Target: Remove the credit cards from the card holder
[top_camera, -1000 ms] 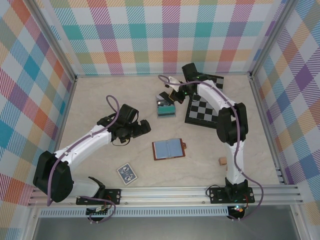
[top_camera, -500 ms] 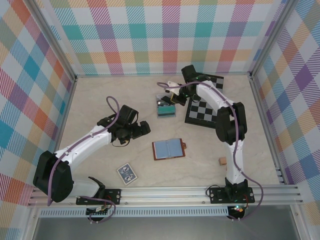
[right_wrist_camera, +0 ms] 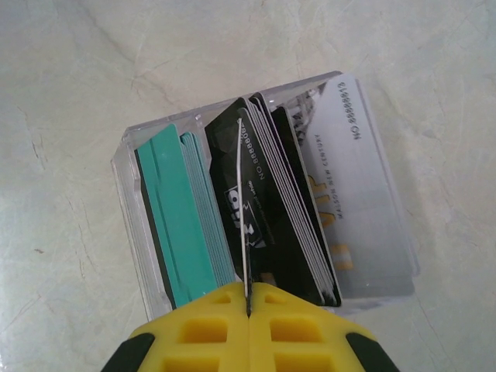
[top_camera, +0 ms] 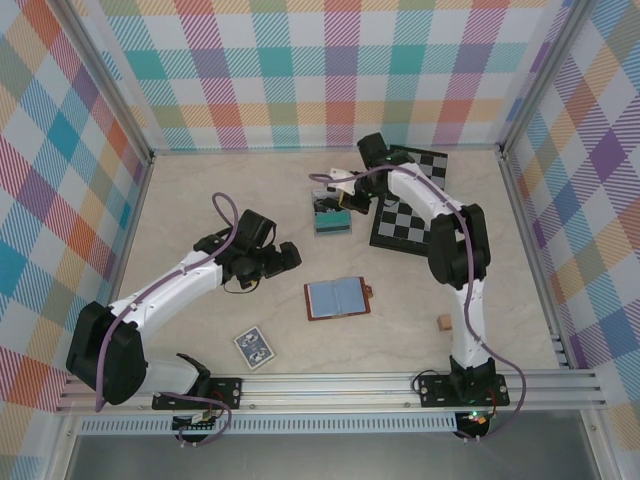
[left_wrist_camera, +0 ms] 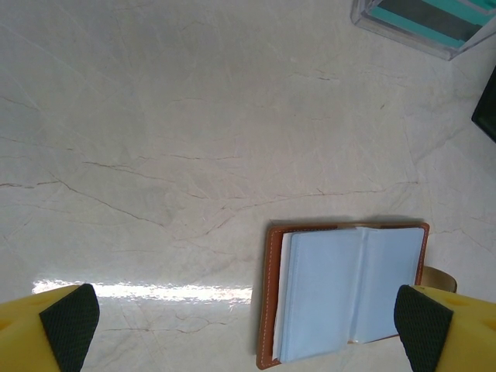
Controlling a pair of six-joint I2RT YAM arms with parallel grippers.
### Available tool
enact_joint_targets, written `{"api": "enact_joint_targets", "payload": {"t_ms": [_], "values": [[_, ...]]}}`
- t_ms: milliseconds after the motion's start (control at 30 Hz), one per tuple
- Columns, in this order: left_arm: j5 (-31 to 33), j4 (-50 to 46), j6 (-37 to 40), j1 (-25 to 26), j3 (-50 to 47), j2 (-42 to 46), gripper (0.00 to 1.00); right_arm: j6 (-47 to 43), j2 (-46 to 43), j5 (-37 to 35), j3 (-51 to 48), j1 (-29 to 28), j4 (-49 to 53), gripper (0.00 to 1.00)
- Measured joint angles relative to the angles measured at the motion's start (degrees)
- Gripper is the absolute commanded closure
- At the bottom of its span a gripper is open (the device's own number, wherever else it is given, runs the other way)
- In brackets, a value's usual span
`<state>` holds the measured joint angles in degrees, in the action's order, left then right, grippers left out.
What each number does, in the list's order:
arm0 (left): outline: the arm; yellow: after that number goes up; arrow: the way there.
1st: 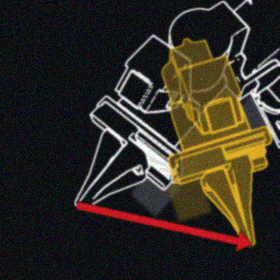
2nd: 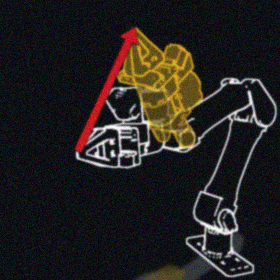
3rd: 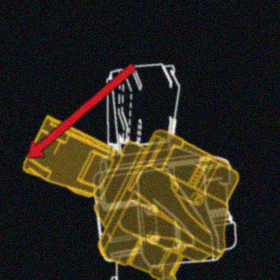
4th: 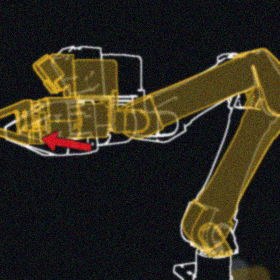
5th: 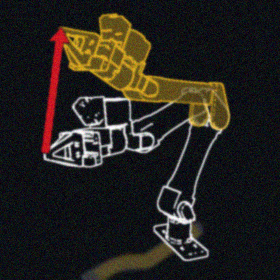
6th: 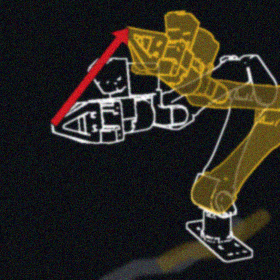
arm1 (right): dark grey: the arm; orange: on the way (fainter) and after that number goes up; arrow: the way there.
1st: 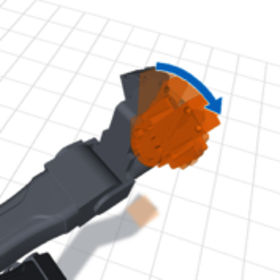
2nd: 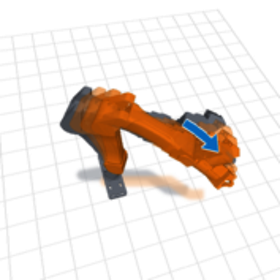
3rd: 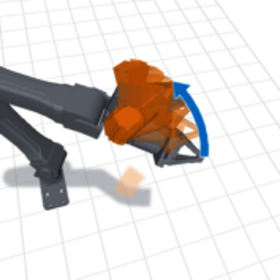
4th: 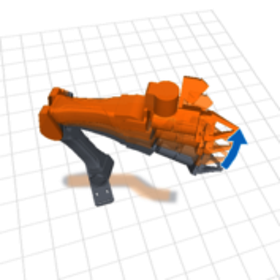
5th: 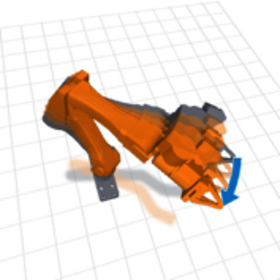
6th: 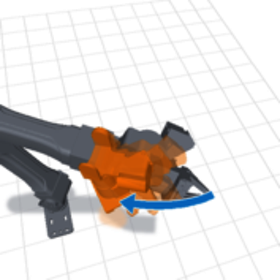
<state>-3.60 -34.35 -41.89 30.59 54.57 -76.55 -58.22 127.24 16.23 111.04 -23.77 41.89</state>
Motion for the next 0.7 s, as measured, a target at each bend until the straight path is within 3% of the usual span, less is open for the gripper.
{"api": "enact_joint_targets", "payload": {"t_ms": [700], "values": [[0.02,0.04,0.00,-0.04,-0.81,0.00,0.00,2.12,0.98,-3.82,0.13,-0.72,-0.31,0.83]]}}
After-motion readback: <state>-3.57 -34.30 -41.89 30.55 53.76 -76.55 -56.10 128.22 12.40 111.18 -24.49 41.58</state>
